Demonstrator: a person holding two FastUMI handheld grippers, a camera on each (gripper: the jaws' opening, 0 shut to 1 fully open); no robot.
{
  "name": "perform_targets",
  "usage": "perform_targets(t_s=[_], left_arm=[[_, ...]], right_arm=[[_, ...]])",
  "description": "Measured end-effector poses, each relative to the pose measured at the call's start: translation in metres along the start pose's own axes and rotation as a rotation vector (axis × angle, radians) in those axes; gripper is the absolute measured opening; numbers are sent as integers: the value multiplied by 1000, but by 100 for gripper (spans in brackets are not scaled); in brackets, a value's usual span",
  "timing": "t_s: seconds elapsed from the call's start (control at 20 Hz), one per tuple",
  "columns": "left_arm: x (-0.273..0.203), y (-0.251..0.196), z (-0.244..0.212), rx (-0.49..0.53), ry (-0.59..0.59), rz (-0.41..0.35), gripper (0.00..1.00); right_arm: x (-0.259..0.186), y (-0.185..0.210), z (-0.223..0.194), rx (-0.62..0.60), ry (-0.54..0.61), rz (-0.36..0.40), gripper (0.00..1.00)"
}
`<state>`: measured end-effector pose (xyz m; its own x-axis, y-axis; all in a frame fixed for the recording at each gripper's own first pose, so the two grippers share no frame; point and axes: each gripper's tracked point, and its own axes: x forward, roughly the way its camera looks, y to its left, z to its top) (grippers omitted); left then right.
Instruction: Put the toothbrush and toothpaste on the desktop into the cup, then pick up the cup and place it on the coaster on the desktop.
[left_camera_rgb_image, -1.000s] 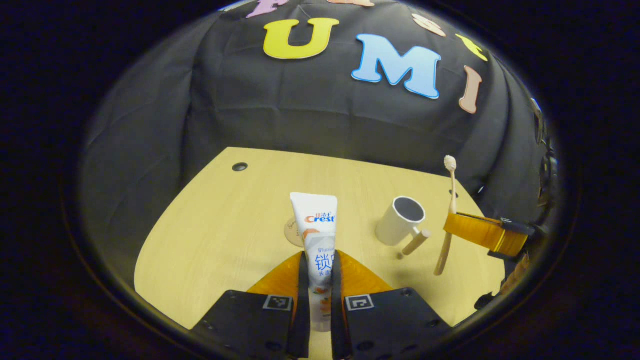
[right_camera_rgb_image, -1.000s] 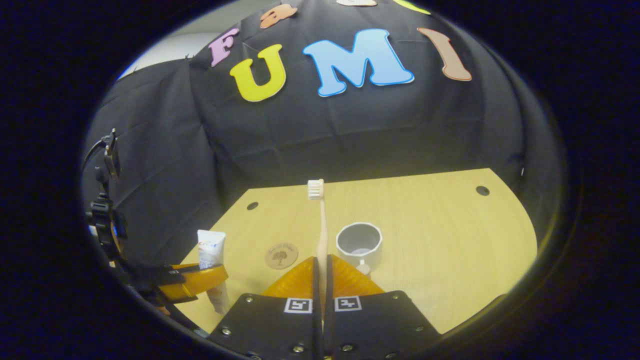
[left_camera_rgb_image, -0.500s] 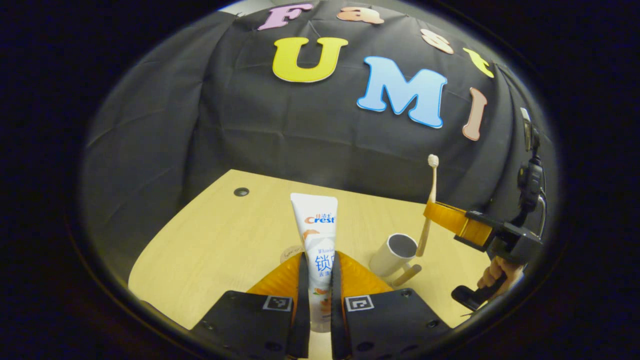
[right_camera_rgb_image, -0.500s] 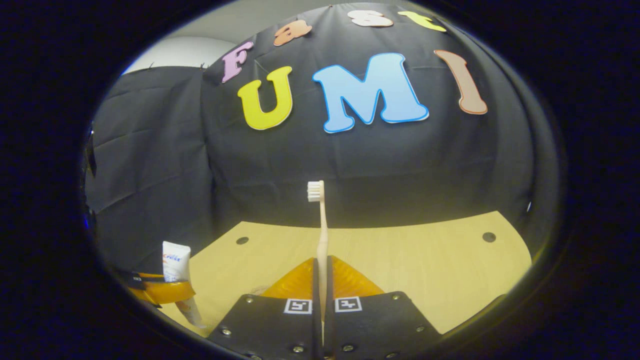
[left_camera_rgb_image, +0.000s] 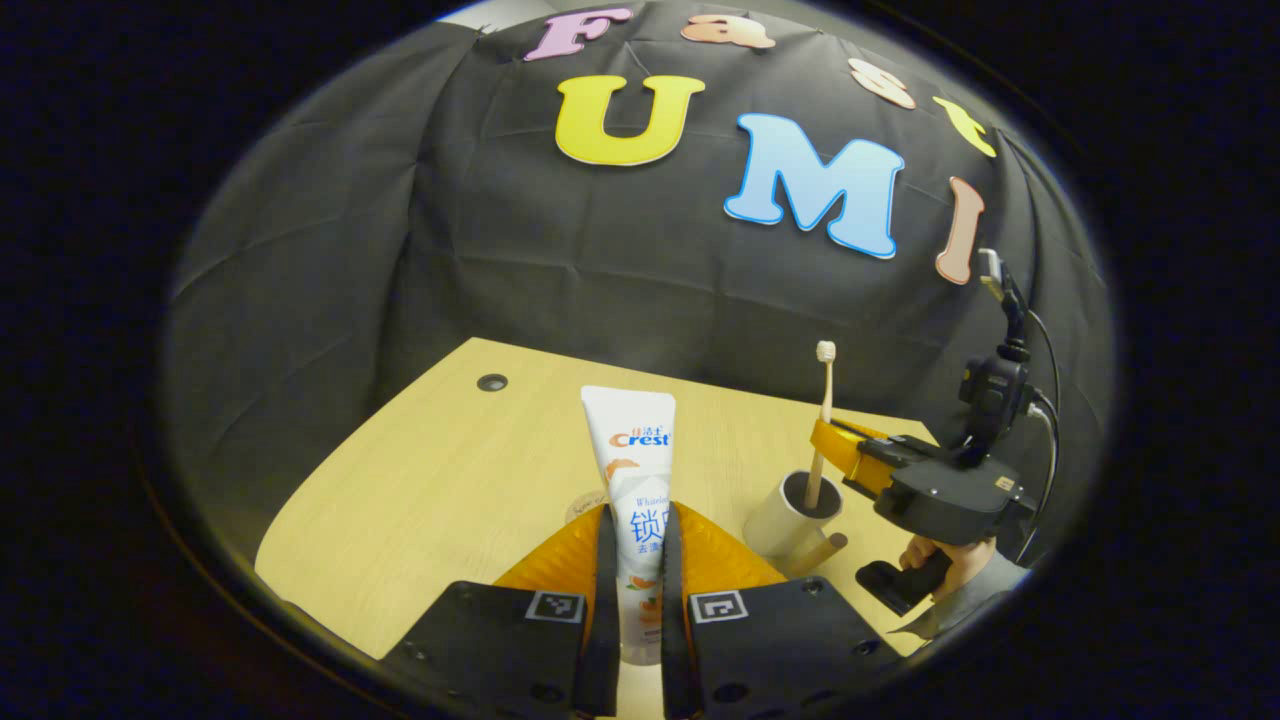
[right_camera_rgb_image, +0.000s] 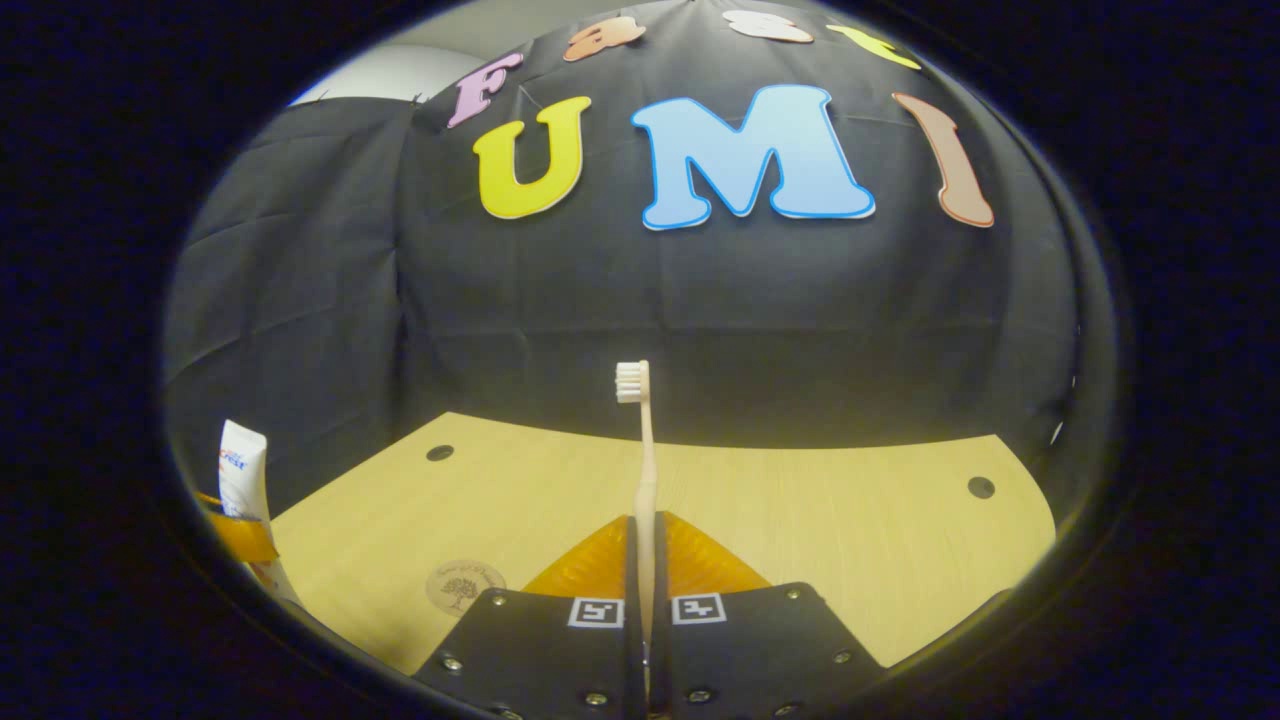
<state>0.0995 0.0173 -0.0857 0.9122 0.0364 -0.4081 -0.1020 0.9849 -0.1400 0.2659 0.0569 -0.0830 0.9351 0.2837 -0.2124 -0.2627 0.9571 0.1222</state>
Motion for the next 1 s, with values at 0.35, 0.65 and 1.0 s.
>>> perform_targets(t_s=[0.35, 0.65, 1.0], left_arm=[[1, -2, -2, -12, 7, -11, 24], [4, -5, -4, -9, 18, -39, 24], [12, -27, 1, -1, -11, -114, 22]], right_arm=[[-3, -2, -23, -25, 75, 0, 4], [-20, -7, -23, -4, 88, -12, 28], [-62, -30, -10, -10, 57, -72, 91]])
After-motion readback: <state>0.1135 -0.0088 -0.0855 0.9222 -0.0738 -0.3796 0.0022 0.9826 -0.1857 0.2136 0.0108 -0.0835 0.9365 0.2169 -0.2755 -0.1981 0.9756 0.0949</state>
